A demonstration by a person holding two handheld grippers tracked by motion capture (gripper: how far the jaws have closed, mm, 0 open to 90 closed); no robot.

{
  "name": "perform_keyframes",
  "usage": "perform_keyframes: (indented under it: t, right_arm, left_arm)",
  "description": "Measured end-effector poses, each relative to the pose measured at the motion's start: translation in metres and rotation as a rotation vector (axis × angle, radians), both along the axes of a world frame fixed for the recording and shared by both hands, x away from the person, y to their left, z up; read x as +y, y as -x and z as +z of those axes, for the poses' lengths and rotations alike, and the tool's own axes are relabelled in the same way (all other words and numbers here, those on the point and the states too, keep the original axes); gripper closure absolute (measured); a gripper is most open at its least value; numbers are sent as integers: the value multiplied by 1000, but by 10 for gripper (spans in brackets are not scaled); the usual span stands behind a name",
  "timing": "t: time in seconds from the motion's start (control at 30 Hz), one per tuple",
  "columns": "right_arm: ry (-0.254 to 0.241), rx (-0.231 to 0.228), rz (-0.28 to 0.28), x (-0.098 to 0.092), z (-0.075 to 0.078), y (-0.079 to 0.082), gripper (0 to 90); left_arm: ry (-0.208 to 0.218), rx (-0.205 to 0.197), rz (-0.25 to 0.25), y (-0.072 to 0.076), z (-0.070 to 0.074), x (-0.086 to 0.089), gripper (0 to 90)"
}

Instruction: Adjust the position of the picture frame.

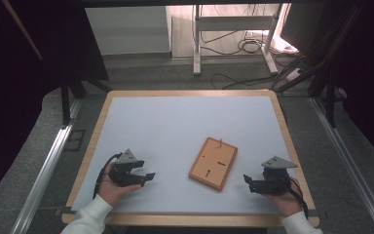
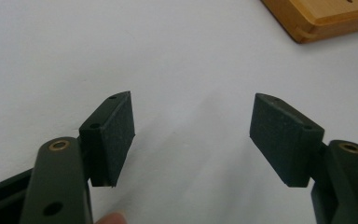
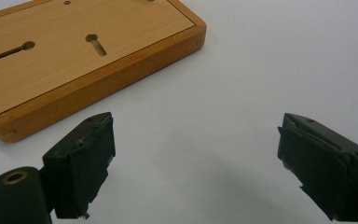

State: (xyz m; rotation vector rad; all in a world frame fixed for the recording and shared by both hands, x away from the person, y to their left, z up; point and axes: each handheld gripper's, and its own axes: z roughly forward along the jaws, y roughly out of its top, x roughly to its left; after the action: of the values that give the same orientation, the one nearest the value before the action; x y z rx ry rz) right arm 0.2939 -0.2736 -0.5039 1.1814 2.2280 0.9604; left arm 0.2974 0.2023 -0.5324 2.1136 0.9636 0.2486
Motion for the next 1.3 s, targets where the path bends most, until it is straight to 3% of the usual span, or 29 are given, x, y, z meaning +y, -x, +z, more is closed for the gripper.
perform_keyframes:
  t: [0.3,0.73,1.3]
  right_arm:
    - [-7,-12,-1,0,0,5,134]
    - [-6,15,1,0,-2,2,166]
    - [-21,-5,49,12,12,-5,219]
  left_arm:
    - [3,-13,1,1,2,2,301]
    - [5,-12,-3,-1,1,4,300]
    - [-4,-15,-6,-2,0,3,298]
